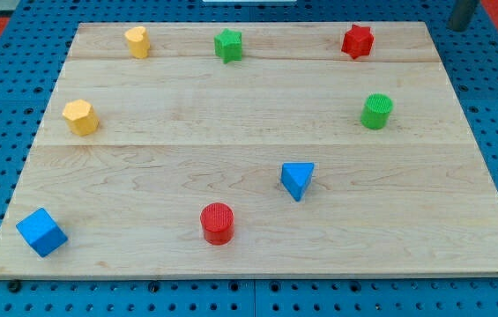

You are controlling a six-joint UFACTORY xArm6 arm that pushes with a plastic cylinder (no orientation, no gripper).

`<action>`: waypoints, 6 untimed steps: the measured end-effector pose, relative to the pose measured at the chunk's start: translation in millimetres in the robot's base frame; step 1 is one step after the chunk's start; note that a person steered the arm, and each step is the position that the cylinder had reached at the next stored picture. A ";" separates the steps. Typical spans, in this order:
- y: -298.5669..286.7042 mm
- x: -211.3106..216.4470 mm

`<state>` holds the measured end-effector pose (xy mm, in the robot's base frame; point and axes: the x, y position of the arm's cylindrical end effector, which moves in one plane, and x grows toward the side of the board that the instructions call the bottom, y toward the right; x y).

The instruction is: Move your arm to the center right

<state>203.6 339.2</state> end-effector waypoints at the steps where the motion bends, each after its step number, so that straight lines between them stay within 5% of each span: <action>1: -3.2 5.3; 4: -187.8 141.1; 6: -251.6 174.7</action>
<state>378.3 87.7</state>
